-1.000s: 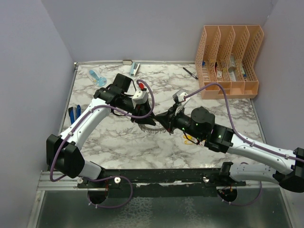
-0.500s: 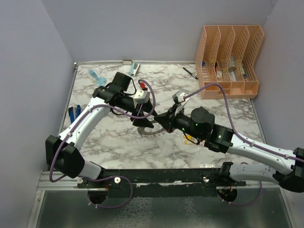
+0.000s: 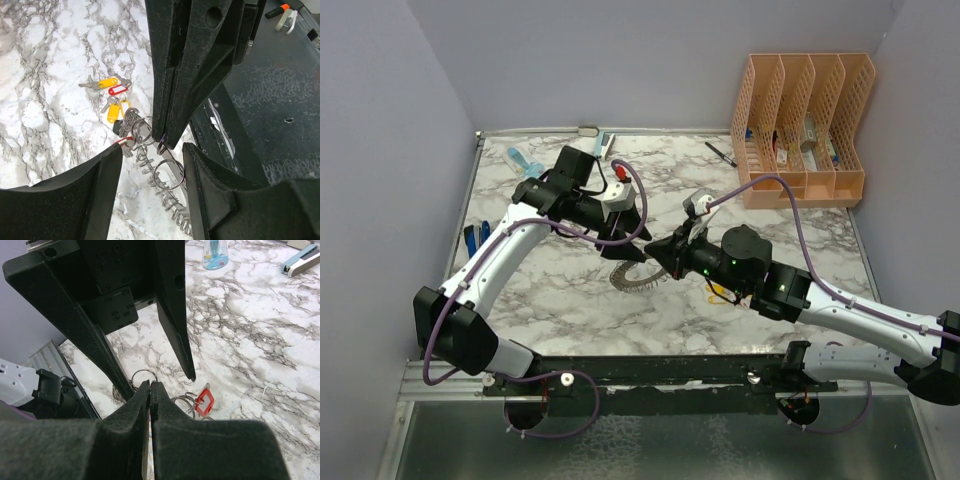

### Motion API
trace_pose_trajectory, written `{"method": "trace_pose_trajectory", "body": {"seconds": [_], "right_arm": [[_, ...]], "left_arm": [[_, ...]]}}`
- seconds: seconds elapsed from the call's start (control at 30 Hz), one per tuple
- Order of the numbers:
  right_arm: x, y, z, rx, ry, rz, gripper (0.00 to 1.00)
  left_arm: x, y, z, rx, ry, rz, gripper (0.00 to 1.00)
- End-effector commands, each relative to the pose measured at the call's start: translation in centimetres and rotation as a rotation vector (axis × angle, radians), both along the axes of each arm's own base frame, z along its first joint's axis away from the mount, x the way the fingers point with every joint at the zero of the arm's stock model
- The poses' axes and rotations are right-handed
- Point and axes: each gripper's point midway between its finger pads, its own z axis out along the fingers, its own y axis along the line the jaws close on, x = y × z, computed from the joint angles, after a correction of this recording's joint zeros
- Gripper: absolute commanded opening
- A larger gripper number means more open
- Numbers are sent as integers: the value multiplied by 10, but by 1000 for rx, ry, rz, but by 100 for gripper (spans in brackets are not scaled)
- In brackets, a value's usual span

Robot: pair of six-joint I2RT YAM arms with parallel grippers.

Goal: Put the keys on the keyring

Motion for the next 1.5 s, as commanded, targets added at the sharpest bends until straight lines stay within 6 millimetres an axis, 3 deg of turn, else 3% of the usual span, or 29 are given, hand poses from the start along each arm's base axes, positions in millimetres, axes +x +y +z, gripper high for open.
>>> {"method": "trace_pose_trajectory", "body": {"seconds": [0.0, 0.43, 0.83, 1.0, 1.27, 1.47], "right_arm": [[1, 3, 21, 62, -37, 1, 1], [1, 3, 22, 67, -39, 1, 1], [0, 6, 22, 83, -38, 9, 1], [0, 6, 23, 85, -40, 7, 1], [0, 4, 21, 94, -32, 2, 1], [-1, -3, 18, 107, -22, -16, 1]], "left_arm": [[-4, 0, 7, -30, 17, -6, 53], [-6, -3, -7, -18, 56, -6, 35], [-5, -7, 5, -48, 71, -17, 34], [-4, -7, -3, -33, 78, -5, 25], [-3, -7, -2, -35, 73, -5, 0], [-6, -5, -3, -36, 43, -20, 0]]}}
